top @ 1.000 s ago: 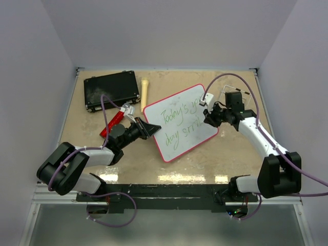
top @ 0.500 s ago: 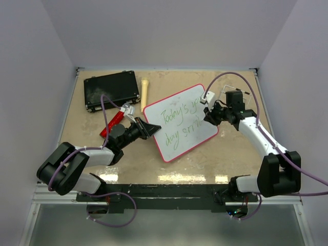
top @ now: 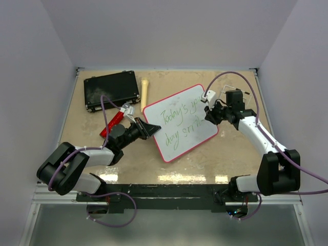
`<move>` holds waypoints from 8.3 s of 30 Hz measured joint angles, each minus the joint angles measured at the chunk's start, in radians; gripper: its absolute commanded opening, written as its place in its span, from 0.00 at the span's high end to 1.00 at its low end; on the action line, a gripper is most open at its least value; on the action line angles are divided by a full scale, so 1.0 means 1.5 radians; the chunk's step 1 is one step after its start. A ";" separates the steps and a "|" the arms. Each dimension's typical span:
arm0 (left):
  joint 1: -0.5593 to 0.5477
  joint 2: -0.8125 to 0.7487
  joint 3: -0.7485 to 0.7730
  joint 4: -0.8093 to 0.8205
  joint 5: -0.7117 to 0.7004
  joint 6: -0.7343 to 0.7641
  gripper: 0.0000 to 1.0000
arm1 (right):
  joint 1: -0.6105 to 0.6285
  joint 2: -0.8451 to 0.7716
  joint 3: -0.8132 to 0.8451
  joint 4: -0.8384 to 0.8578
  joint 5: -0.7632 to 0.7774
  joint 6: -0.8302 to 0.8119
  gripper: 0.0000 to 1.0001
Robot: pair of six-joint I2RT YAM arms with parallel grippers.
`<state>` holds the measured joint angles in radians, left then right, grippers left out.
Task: Write a sentence on the whiteboard
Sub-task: Write a sentence on the whiteboard, then place the whiteboard on the whiteboard stand.
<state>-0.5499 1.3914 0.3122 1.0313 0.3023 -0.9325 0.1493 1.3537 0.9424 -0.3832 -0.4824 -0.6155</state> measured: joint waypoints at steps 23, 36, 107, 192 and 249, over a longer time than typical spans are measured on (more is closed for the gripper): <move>0.000 0.000 0.000 0.002 0.001 0.001 1.00 | 0.000 0.001 0.005 0.037 0.000 0.020 1.00; 0.000 0.000 0.000 0.002 0.001 0.000 1.00 | 0.001 0.001 0.005 0.010 -0.035 -0.002 1.00; 0.000 0.000 0.000 0.005 0.003 0.006 1.00 | 0.098 -0.040 0.000 -0.005 0.015 0.034 1.00; 0.030 -0.092 0.019 -0.042 0.130 0.281 1.00 | -0.135 -0.225 0.138 -0.044 -0.270 0.091 1.00; 0.105 0.408 0.580 0.005 0.533 0.160 1.00 | -0.137 -0.195 0.320 -0.229 -0.377 0.023 1.00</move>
<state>-0.3931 2.0029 1.1820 1.0382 1.1023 -0.6926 -0.0555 1.0615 1.4220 -0.7261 -1.0481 -0.5816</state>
